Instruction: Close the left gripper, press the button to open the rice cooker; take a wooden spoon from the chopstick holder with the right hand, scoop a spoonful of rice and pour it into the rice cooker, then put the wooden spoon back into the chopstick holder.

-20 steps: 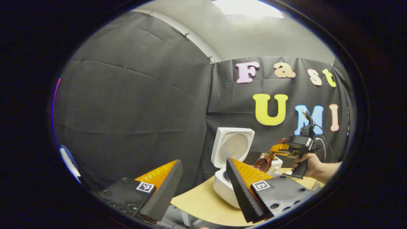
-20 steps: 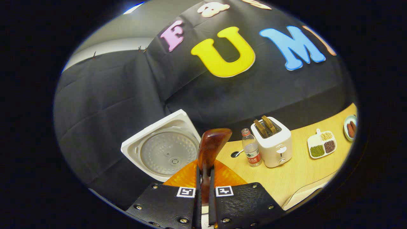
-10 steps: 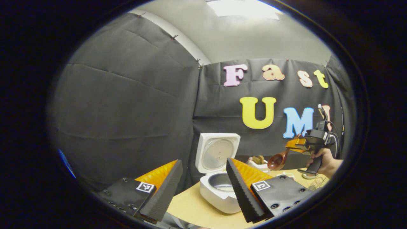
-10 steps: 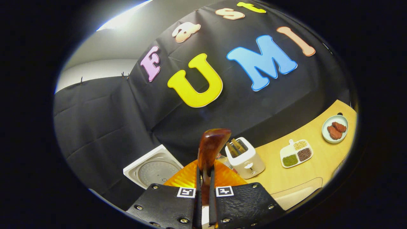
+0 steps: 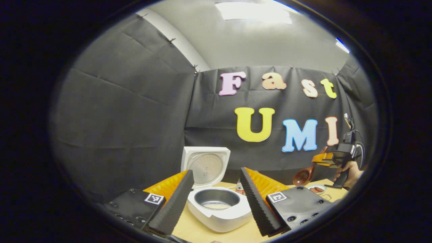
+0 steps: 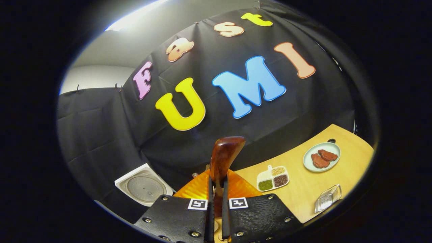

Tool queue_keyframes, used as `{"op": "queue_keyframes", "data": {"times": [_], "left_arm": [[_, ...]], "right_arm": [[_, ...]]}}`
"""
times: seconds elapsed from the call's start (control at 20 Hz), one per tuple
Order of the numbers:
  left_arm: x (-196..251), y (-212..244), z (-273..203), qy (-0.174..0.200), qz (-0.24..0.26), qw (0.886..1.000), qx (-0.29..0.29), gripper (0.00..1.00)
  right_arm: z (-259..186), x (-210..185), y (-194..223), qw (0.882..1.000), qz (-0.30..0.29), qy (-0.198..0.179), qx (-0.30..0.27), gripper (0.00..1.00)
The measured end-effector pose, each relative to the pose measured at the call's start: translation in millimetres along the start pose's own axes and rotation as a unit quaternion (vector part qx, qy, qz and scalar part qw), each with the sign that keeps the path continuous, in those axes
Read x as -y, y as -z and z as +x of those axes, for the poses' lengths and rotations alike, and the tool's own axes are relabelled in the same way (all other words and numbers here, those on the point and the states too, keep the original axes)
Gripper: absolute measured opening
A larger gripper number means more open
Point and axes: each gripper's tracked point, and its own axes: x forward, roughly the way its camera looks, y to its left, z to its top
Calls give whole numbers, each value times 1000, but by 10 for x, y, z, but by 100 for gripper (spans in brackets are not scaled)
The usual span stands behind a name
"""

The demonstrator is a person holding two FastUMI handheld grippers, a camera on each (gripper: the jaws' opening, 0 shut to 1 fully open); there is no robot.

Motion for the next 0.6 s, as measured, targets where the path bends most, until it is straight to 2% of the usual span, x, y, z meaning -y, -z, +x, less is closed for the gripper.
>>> {"op": "queue_keyframes", "data": {"times": [0.4, 0.6], "left_arm": [[499, 7, 73, 24, -11, 1000, -4, 96], [687, 24, 96, 31, -10, 999, -9, 95]], "right_arm": [[-380, 930, -285, 997, -6, 70, 15, 8], [-496, 1398, -200, 994, -27, 110, 10, 8]]}}
